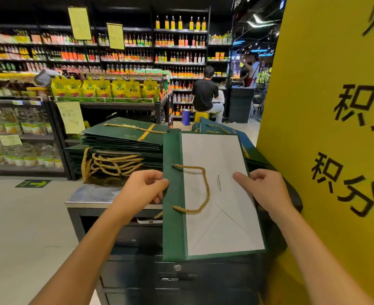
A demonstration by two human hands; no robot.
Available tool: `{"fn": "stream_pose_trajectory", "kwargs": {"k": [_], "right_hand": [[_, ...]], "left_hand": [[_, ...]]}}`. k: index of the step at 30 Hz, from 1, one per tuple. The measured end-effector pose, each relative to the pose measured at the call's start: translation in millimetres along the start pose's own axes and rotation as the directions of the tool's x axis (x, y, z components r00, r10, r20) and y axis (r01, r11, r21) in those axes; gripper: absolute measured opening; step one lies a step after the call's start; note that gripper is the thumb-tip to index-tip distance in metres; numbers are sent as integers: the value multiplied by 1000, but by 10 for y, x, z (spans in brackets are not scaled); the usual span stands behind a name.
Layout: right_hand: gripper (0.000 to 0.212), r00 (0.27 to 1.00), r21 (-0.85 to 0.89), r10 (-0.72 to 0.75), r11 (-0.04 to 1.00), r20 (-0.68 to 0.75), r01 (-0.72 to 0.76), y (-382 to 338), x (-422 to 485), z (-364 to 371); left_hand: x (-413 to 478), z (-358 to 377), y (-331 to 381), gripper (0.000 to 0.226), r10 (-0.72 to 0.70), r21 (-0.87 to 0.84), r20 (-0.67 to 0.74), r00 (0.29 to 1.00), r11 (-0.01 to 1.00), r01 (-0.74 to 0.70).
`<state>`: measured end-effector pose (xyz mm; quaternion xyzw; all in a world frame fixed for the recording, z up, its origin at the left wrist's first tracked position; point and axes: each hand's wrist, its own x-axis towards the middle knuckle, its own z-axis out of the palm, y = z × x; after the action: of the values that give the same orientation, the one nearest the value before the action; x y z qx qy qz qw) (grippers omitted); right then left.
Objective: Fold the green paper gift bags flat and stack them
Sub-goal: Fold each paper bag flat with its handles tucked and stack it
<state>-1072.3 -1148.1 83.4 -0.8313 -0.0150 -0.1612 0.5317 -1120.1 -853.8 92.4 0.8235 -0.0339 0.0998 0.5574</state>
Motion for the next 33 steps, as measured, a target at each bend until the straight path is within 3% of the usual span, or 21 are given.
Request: {"fn": "stream_pose_trajectory", "kwargs": {"k": [2,5,8,14,20,25,27,29,33], "right_hand": [[63,1000,37,12,999,26,-13,-50,-19,4],[35,996,75,51,996,68,-56,-141,-69,-30],[24,995,124,58,990,78,-67,-246,-159,-96],[5,999,339,9,941,-53,10,-702,-268,-225],[22,985,511,-132,842,-112,171,-1228,-158,-443],[36,982,716,-185,682,-31,151,-1426,-140,-574],[30,986,672,-164,730,-5,125,-1389,-148,-587],[10,987,594,-159,795,11,122,-1284,-136,-573],[25,995,485,-96,871,16,76,-1057,-153,-452]], "left_hand": [[-52,-59,-15,14,-32,-95,5,999,995,33],[-107,-95,-10,13,-112,-254,-24,993,962,102],[-148,-106,63,15,-154,-308,-45,987,942,132],[-176,-254,424,15,-38,-332,-69,997,943,13],[-80,-489,915,17,115,-407,-186,976,895,-183],[-23,-544,1090,17,122,-579,-178,977,790,-204],[2,-531,1078,22,116,-543,-182,976,816,-198],[-3,-477,1027,15,145,-501,-180,973,837,-218],[20,-332,857,11,118,-405,-168,979,897,-178]]}}
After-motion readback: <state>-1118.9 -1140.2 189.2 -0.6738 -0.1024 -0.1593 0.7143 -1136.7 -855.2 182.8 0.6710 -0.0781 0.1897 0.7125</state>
